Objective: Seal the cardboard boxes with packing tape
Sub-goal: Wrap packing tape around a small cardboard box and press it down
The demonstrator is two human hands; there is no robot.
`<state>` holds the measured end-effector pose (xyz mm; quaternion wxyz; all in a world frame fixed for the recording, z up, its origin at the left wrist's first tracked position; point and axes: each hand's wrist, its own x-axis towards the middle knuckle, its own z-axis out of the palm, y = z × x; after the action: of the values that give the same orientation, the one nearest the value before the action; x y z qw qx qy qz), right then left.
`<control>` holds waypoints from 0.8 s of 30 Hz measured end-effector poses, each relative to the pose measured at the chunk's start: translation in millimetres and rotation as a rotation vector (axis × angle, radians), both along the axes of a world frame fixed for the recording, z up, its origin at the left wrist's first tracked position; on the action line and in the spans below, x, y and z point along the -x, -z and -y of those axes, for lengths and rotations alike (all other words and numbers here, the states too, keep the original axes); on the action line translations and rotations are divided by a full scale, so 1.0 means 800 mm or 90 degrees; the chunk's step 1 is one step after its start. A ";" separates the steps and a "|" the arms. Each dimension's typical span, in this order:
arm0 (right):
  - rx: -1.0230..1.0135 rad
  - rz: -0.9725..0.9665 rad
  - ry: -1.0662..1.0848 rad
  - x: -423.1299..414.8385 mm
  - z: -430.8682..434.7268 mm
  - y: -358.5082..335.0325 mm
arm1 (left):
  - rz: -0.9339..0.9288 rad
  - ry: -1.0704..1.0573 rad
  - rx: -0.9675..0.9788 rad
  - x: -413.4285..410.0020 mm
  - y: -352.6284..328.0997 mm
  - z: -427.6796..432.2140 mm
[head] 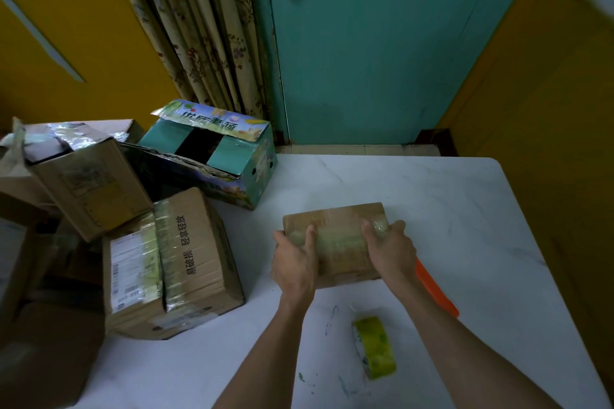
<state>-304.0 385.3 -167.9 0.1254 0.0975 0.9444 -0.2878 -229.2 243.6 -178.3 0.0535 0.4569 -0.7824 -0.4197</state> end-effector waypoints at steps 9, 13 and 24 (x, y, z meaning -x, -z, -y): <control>0.036 -0.101 -0.040 0.008 -0.021 0.016 | -0.021 -0.016 0.005 0.003 0.004 0.009; 0.078 -0.030 -0.027 -0.003 -0.018 0.015 | -0.035 0.005 -0.016 0.001 0.002 0.014; 0.173 -0.012 -0.035 -0.028 -0.012 0.016 | 0.006 0.078 0.028 -0.019 0.014 -0.004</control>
<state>-281.8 394.9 -180.4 0.1361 0.0510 0.9002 -0.4105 -213.6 246.9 -189.3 0.0341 0.4092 -0.8182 -0.4024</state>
